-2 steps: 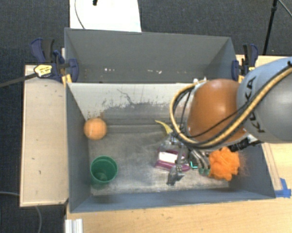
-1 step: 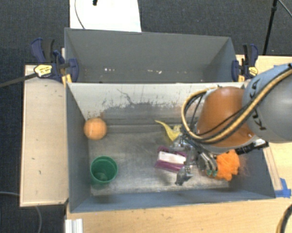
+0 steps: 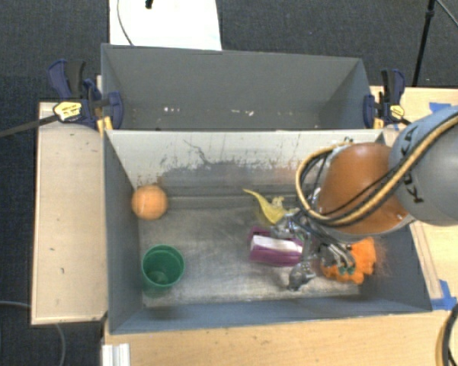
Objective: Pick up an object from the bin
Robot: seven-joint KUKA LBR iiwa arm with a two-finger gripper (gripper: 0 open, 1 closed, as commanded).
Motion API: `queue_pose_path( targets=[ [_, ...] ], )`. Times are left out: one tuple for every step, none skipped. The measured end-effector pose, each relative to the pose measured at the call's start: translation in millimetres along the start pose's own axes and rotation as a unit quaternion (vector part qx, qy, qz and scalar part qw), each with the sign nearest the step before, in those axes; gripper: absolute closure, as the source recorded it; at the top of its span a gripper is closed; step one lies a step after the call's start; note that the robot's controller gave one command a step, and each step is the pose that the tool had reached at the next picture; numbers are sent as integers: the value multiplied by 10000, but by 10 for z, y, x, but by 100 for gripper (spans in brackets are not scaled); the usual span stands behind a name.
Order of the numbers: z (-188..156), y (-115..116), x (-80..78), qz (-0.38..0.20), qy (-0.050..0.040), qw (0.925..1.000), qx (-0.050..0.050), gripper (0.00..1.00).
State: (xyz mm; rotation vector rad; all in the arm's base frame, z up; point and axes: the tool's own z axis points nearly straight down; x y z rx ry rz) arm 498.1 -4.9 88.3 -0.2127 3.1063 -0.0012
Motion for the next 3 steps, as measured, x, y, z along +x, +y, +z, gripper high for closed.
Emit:
queue_pose_path(
  targets=[
    [123, 386, 52, -559, 30, 9984, -13, 100],
    [123, 386, 52, -555, 31, 9985, -13, 100],
    [-1745, 278, -38, -392, 86, 9992, -12, 100]
  ],
)
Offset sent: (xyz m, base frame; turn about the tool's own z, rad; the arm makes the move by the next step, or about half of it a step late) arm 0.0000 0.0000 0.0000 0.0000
